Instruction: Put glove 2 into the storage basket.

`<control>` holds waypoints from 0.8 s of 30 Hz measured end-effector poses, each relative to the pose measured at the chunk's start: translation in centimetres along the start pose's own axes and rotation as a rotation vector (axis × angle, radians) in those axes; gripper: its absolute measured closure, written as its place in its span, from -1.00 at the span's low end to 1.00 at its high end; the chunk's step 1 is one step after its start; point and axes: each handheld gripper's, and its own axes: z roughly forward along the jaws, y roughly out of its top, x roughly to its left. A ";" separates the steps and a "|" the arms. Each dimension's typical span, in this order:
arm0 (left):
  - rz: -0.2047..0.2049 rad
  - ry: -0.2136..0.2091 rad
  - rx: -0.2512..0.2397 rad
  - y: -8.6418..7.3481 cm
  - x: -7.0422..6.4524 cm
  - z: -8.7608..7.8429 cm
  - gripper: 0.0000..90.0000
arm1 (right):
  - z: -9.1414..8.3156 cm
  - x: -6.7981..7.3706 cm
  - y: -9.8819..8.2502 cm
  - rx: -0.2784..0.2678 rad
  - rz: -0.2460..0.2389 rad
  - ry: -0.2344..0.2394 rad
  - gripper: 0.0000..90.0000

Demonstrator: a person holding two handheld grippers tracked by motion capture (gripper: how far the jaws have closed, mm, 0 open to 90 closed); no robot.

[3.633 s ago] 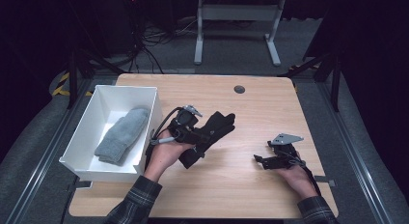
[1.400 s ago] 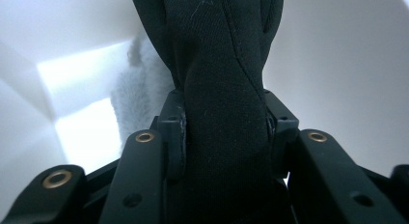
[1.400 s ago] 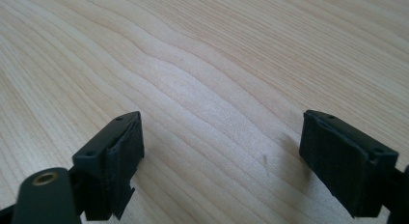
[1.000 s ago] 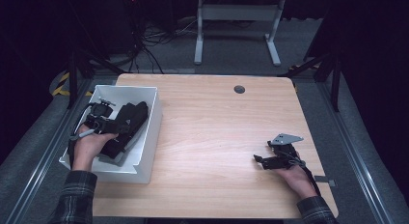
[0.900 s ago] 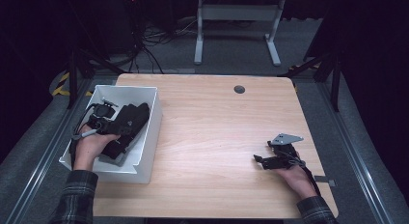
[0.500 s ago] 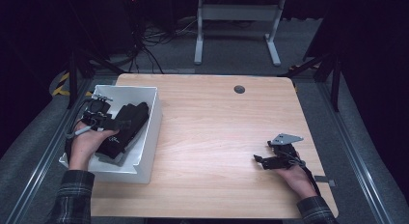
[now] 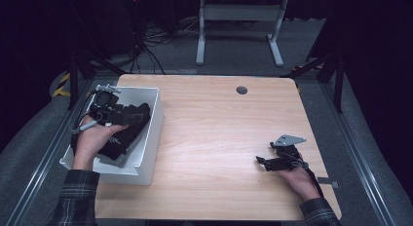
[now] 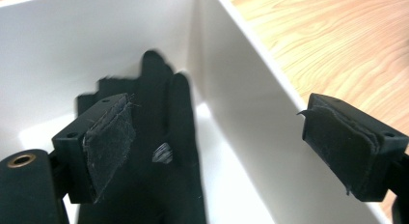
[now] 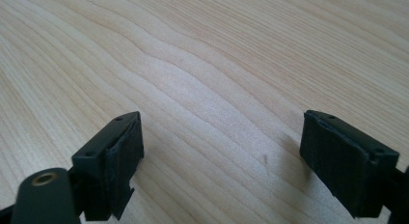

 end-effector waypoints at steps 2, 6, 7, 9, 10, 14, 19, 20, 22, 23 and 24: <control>0.010 -0.003 -0.006 0.3 -0.6 0.2 -0.75 | 0.0 0.0 0.0 0.000 0.000 0.000 -0.65; 0.029 -0.026 -0.021 1.2 -2.0 0.7 -0.77 | 0.0 0.0 0.0 0.000 0.000 0.000 -0.65; 0.033 -0.034 -0.027 1.3 -2.3 0.8 -0.78 | 0.0 0.0 0.0 0.000 0.000 0.000 -0.65; 0.047 -0.054 -0.034 1.7 -3.2 1.1 -0.79 | 0.0 0.0 0.0 0.000 0.000 0.000 -0.65; 0.055 -0.059 -0.039 1.9 -3.6 1.3 -0.79 | 0.0 0.0 0.0 0.000 0.000 0.000 -0.65; 0.061 -0.082 -0.056 2.3 -5.0 1.7 -0.79 | 0.0 0.0 0.0 0.000 0.000 0.001 -0.65; 0.088 -0.114 -0.074 2.8 -7.2 2.3 -0.80 | 0.0 0.0 0.0 0.001 -0.003 0.001 -0.65; 0.094 -0.117 -0.075 2.9 -7.5 2.5 -0.80 | 0.0 0.0 0.0 0.001 -0.003 0.001 -0.65; 0.102 -0.126 -0.075 3.0 -8.5 2.9 -0.80 | 0.0 0.0 0.0 0.001 -0.004 0.003 -0.65; 0.108 -0.135 -0.077 3.0 -8.9 3.1 -0.80 | 0.0 0.0 0.0 0.001 -0.004 0.003 -0.65; 0.114 -0.144 -0.074 3.1 -9.5 3.5 -0.80 | 0.0 0.0 0.0 0.001 -0.005 0.003 -0.65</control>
